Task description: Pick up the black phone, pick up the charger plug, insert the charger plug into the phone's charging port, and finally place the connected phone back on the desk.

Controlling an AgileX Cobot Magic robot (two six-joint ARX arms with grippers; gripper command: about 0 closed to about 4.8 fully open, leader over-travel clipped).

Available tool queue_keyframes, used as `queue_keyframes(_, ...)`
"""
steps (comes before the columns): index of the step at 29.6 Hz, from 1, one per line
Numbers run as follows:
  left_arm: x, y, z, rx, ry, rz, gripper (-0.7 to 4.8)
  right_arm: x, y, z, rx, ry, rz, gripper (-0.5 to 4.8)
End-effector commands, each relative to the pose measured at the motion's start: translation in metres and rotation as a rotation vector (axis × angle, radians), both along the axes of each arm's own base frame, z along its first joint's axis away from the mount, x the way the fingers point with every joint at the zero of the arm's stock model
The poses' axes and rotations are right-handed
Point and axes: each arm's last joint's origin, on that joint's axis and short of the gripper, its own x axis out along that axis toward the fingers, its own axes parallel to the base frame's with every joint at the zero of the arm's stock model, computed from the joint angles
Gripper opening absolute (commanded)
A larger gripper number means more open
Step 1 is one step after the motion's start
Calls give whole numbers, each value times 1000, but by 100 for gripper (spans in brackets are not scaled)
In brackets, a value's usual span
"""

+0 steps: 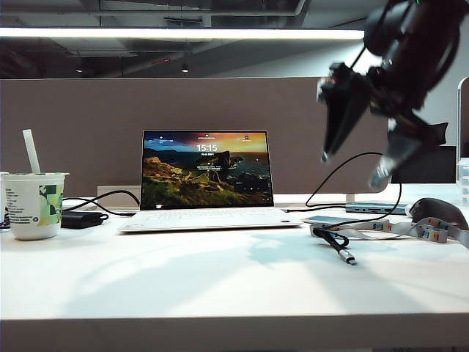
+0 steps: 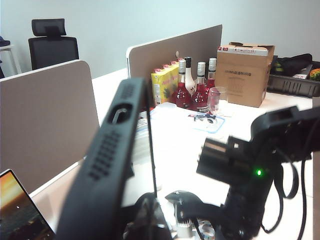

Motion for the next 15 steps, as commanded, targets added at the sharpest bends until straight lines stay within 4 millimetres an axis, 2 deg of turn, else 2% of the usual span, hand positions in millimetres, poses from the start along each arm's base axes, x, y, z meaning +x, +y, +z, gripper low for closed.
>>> queue_keyframes(1,-4,1,6,-9,-29,-4,-6,-8,0,-9,49,17,6,442)
queue_keyframes(11,-4,1,4,-2,-13,-4,-6,-19,12,-52,24,-34,19,441)
queue_keyframes(15,-4,1,4,-1,-11,-4,-6,-21,16,-59,29,-57,32,451)
